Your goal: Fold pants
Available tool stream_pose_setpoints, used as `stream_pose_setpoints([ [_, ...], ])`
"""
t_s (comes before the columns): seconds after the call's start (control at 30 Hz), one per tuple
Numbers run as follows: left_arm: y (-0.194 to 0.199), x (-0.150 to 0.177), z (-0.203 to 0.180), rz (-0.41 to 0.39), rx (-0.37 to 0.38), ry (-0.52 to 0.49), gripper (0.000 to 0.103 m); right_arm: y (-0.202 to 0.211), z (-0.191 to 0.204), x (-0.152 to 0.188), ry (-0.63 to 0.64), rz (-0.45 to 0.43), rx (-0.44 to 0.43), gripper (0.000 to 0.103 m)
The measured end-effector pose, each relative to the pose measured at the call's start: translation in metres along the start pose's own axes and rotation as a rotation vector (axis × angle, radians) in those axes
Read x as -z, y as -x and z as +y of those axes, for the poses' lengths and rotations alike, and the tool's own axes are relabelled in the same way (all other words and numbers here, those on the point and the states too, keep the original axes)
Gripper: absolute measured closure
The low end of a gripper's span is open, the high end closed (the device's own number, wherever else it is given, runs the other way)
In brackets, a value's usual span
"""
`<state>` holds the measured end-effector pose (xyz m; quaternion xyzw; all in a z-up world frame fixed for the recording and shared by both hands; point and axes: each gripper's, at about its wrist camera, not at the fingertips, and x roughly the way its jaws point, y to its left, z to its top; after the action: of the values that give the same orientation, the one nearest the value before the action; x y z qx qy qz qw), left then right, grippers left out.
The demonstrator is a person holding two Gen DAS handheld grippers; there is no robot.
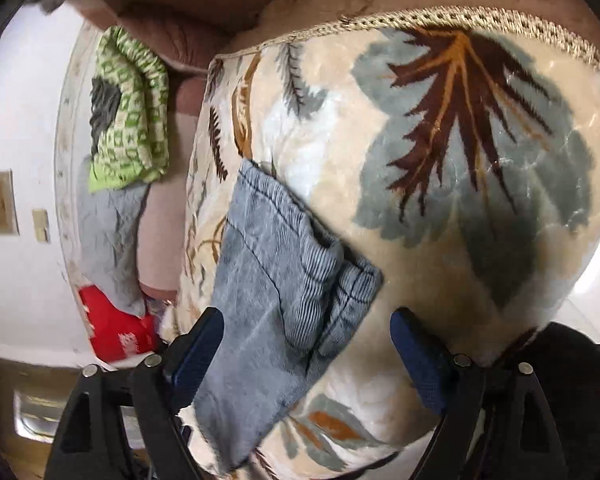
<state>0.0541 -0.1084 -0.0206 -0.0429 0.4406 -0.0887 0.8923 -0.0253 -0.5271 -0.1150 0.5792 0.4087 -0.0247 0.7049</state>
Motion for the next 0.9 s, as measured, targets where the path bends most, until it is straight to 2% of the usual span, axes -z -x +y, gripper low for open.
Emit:
stream_pose_setpoints([
  [0.1, -0.02, -0.008, -0.025, 0.05, 0.029, -0.015, 0.008, 0.001, 0.004, -0.005, 0.013, -0.018, -0.03, 0.022],
  [0.17, -0.032, -0.014, -0.042, 0.077, 0.048, -0.01, 0.008, 0.001, 0.0, -0.008, -0.012, -0.039, -0.017, 0.034],
  [0.33, -0.06, -0.023, -0.071, 0.112, 0.077, 0.015, 0.008, 0.002, -0.01, -0.006, -0.033, -0.09, -0.001, 0.037],
  [0.4, -0.087, -0.017, -0.086, 0.182, 0.034, -0.055, 0.008, 0.0, -0.01, -0.006, -0.037, -0.096, 0.006, 0.037],
  [0.47, -0.12, 0.001, -0.099, 0.278, -0.061, -0.173, 0.008, 0.0, -0.014, -0.007, -0.062, -0.097, -0.014, 0.033],
  [0.53, -0.114, 0.008, -0.107, 0.205, -0.093, -0.26, 0.005, -0.001, -0.012, -0.008, -0.052, -0.091, -0.016, 0.031],
  [0.6, -0.105, 0.004, -0.107, 0.235, -0.076, -0.253, 0.006, -0.001, -0.01, -0.009, -0.03, -0.085, -0.003, 0.03],
  [0.63, -0.096, 0.0, -0.105, 0.218, -0.048, -0.239, 0.006, -0.002, -0.009, -0.009, -0.031, -0.084, 0.0, 0.03],
  [0.67, -0.082, -0.004, -0.103, 0.169, -0.029, -0.235, 0.006, -0.002, -0.009, -0.009, -0.031, -0.084, 0.006, 0.03],
  [0.73, -0.064, -0.002, -0.094, 0.112, -0.041, -0.246, 0.006, -0.004, -0.002, -0.009, 0.02, -0.074, 0.042, 0.031],
  [0.8, -0.073, 0.008, -0.089, 0.154, -0.083, -0.264, 0.006, -0.007, 0.004, -0.009, 0.063, -0.07, 0.098, 0.044],
  [0.83, -0.09, 0.017, -0.088, 0.223, -0.114, -0.292, 0.005, -0.007, 0.005, -0.01, 0.072, -0.072, 0.125, 0.061],
  [0.87, -0.105, 0.027, -0.086, 0.277, -0.125, -0.307, 0.003, -0.008, 0.006, -0.011, 0.079, -0.072, 0.146, 0.069],
  [0.9, -0.103, 0.026, -0.084, 0.24, -0.124, -0.293, 0.0, -0.01, 0.005, -0.013, 0.078, -0.063, 0.153, 0.07],
])
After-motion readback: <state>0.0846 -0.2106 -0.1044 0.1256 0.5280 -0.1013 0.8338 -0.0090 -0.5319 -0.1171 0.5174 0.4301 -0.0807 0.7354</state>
